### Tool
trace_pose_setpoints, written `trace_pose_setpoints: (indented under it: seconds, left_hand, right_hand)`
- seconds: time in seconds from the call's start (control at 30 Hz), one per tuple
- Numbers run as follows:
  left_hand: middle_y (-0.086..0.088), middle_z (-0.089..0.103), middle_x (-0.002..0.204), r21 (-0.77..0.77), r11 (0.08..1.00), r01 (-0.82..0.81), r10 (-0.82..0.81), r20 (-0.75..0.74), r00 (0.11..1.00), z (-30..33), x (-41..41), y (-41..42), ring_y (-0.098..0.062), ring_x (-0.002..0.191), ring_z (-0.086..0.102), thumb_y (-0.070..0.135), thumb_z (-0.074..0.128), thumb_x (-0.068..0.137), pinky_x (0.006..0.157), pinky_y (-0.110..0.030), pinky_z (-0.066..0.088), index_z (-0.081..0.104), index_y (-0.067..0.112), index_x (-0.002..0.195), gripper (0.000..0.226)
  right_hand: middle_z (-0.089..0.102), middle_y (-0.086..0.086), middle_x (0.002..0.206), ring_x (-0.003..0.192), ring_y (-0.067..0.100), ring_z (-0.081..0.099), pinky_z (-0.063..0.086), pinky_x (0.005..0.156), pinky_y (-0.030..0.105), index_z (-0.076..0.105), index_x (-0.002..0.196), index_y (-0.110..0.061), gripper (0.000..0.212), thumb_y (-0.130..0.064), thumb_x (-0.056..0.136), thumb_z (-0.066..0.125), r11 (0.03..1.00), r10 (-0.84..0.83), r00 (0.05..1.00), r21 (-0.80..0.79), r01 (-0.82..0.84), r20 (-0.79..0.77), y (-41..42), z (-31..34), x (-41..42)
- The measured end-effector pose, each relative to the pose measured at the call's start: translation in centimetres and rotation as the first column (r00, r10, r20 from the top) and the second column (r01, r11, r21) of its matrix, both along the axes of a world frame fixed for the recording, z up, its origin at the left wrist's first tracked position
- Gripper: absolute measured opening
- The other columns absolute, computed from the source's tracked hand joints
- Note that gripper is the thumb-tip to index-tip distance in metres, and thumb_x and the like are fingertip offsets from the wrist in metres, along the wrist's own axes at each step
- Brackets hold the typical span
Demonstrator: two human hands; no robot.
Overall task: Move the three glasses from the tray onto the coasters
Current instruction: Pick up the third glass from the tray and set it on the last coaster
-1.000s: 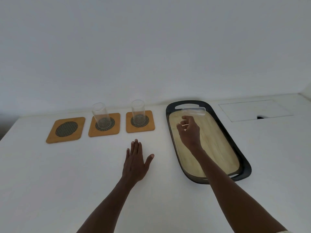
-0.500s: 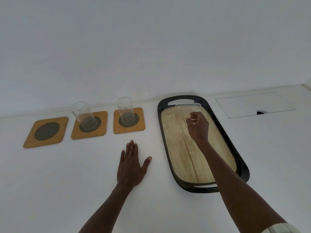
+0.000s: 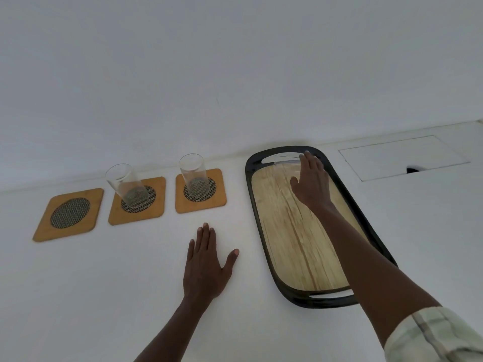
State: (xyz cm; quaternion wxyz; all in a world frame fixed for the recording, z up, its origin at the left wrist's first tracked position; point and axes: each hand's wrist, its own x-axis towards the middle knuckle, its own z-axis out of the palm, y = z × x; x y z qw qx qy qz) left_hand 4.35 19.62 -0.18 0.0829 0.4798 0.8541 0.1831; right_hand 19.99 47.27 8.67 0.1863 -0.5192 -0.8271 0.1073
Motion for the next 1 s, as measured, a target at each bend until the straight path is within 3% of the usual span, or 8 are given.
trace_pose_setpoints:
  seconds: [0.13, 0.27, 0.47, 0.53, 0.67, 1.0]
  left_hand:
    - [-0.002, 0.005, 0.166, 0.007, 1.000, -0.006, 0.006, -0.001, 1.000, -0.1, 0.1, 0.0, -0.016, 0.153, 0.001, 0.078, 0.023, 0.087, 0.125, -0.039, 0.010, 0.013, 0.014, 0.158, 0.096]
    - [-0.001, 0.004, 0.167, 0.001, 1.000, -0.006, 0.006, -0.005, 1.000, -0.3, 0.0, 0.0, -0.015, 0.153, -0.001, 0.079, 0.022, 0.087, 0.125, -0.038, 0.009, 0.011, 0.015, 0.158, 0.097]
    - [0.000, 0.006, 0.167, 0.003, 1.000, -0.017, 0.017, 0.003, 1.000, -0.3, 0.0, 0.1, -0.015, 0.153, 0.000, 0.080, 0.025, 0.087, 0.124, -0.038, 0.009, 0.013, 0.016, 0.158, 0.096]
    - [0.000, 0.006, 0.167, 0.001, 1.000, -0.016, 0.016, 0.001, 1.000, -0.4, 0.0, 0.1, -0.015, 0.153, 0.000, 0.080, 0.024, 0.087, 0.124, -0.038, 0.009, 0.013, 0.016, 0.158, 0.096]
    - [0.000, 0.005, 0.167, -0.001, 1.000, -0.015, 0.015, 0.002, 1.000, -0.3, 0.0, 0.1, -0.015, 0.153, 0.000, 0.079, 0.024, 0.087, 0.124, -0.038, 0.009, 0.012, 0.016, 0.158, 0.096]
    - [-0.001, 0.004, 0.167, 0.002, 1.000, -0.005, 0.005, 0.012, 1.000, 0.0, 0.0, 0.0, -0.016, 0.154, -0.002, 0.079, 0.022, 0.086, 0.125, -0.038, 0.008, 0.011, 0.015, 0.158, 0.097]
  right_hand:
    - [0.012, 0.008, 0.168, 0.155, 0.026, 0.008, 0.026, 0.116, 0.056, 0.017, 0.157, -0.009, 0.076, -0.019, 0.092, 0.055, 0.998, 0.048, 0.986, -0.046, -0.042, 0.162, 1.3, -0.2, -0.6]
    - [0.018, 0.007, 0.165, 0.154, 0.026, 0.010, 0.027, 0.112, 0.060, 0.021, 0.154, -0.009, 0.073, -0.021, 0.091, 0.056, 0.995, 0.069, 0.972, -0.080, -0.052, 0.224, 1.5, -0.8, -0.7]
    - [0.046, 0.013, 0.136, 0.130, 0.035, 0.037, 0.039, 0.098, 0.053, 0.048, 0.134, -0.008, 0.056, -0.018, 0.082, 0.066, 1.000, 0.017, 0.995, 0.023, -0.019, 0.102, 1.0, -0.9, -0.7]
    - [0.044, 0.013, 0.134, 0.127, 0.035, 0.036, 0.038, 0.099, 0.053, 0.048, 0.134, -0.011, 0.061, -0.027, 0.080, 0.071, 0.999, 0.013, 0.996, 0.029, -0.015, 0.087, 1.0, -0.7, -0.6]
    - [0.036, 0.010, 0.151, 0.139, 0.035, 0.028, 0.033, 0.107, 0.057, 0.040, 0.145, -0.017, 0.076, -0.037, 0.080, 0.075, 0.994, 0.089, 0.982, -0.085, -0.076, 0.165, 0.9, -0.8, -0.2]
    - [0.045, 0.016, 0.143, 0.132, 0.039, 0.037, 0.038, 0.105, 0.055, 0.035, 0.152, -0.025, 0.076, -0.028, 0.086, 0.072, 0.977, 0.092, 0.993, -0.197, -0.077, 0.068, -0.3, -1.4, 0.4]
